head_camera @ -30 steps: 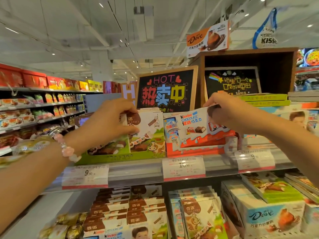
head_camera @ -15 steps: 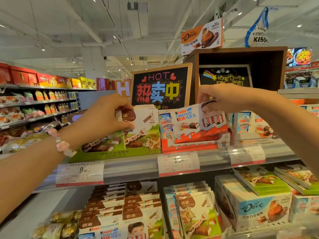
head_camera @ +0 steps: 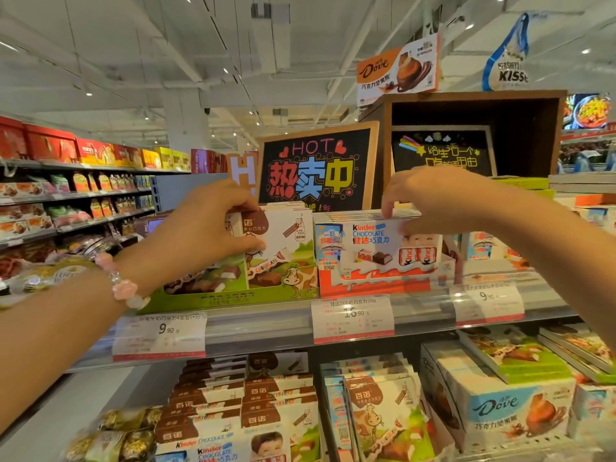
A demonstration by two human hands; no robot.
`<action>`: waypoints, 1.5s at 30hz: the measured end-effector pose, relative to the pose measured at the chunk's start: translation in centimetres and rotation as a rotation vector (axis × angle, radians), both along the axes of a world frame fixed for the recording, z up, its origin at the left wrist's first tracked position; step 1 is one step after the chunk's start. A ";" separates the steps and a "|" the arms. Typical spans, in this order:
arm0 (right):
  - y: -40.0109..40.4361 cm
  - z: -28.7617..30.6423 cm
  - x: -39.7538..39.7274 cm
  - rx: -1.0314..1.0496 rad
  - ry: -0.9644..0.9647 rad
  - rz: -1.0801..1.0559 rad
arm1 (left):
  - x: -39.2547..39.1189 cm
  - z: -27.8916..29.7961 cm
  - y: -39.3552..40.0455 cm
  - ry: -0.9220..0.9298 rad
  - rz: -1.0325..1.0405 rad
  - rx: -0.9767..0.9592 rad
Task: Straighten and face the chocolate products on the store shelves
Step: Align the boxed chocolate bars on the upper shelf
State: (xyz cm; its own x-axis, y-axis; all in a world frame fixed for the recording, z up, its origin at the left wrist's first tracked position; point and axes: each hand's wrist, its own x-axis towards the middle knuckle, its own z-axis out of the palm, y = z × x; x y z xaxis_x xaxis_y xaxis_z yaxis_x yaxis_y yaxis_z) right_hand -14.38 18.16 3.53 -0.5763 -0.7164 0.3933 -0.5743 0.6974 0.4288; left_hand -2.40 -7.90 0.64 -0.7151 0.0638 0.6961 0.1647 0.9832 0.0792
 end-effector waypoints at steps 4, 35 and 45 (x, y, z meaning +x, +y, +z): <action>-2.4 0.2 0.7 -0.234 -0.325 0.274 | 0.3 -0.4 -0.7 0.030 0.084 -0.025; -14.0 4.2 0.6 0.030 -0.634 0.354 | 1.3 -1.7 -1.2 0.103 0.136 -0.209; -10.6 3.9 0.8 -0.399 -0.360 0.492 | 1.0 -0.9 -1.1 0.099 -0.019 0.026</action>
